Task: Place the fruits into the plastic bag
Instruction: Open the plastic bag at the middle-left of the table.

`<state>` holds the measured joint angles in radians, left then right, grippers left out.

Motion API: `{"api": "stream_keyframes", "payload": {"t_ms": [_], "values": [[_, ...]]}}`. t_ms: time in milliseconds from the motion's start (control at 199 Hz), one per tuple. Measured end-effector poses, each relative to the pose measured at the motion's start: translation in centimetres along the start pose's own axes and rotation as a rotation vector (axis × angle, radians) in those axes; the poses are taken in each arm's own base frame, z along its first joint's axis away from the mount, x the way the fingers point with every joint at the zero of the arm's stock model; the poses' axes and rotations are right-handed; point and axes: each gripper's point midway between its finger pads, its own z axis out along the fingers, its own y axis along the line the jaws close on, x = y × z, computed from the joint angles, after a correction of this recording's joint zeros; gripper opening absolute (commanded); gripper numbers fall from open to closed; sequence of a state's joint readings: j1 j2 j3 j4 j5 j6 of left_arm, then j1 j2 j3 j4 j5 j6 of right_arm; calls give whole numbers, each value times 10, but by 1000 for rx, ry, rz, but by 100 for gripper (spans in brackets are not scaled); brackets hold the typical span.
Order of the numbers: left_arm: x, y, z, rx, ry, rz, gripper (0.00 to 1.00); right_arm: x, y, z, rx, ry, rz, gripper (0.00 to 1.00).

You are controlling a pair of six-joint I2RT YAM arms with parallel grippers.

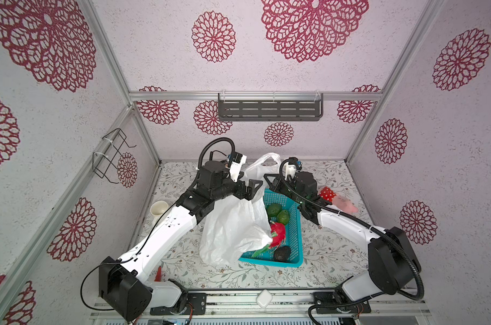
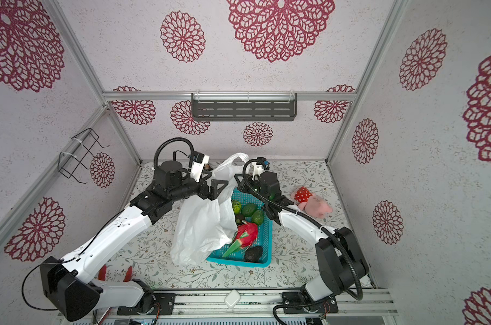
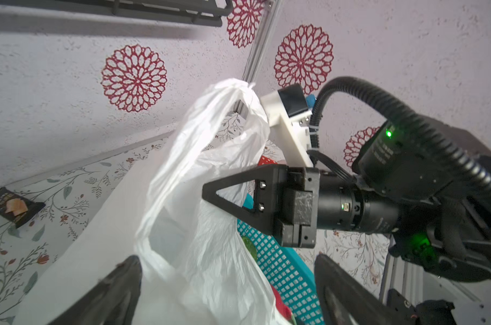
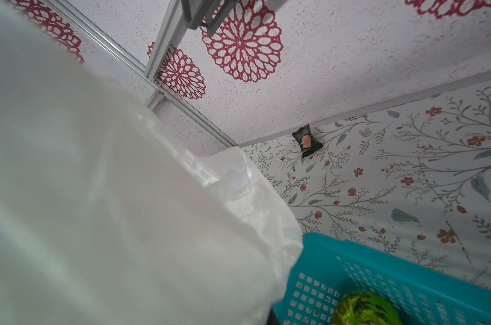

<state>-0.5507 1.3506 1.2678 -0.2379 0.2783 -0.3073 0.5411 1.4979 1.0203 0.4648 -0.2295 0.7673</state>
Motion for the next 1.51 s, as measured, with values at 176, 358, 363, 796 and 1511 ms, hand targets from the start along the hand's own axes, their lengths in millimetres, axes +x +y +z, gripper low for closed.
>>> {"api": "stream_keyframes", "payload": {"t_ms": [176, 358, 363, 796, 1511], "values": [[10, 12, 0, -108, 24, -104, 96, -12, 7, -12, 5, -46, -43, 0], [18, 14, -9, -240, 75, -126, 100, -13, 6, -14, 19, -52, -60, 0], [17, 14, -9, -247, 74, -126, 100, -13, 6, -14, 19, -52, -61, 0], [78, 12, 4, -410, 329, -85, 88, -12, 4, -14, 26, -49, -73, 0], [62, 50, -64, -462, 205, -364, 0, 14, -30, -15, 63, 144, -64, 8]]}}
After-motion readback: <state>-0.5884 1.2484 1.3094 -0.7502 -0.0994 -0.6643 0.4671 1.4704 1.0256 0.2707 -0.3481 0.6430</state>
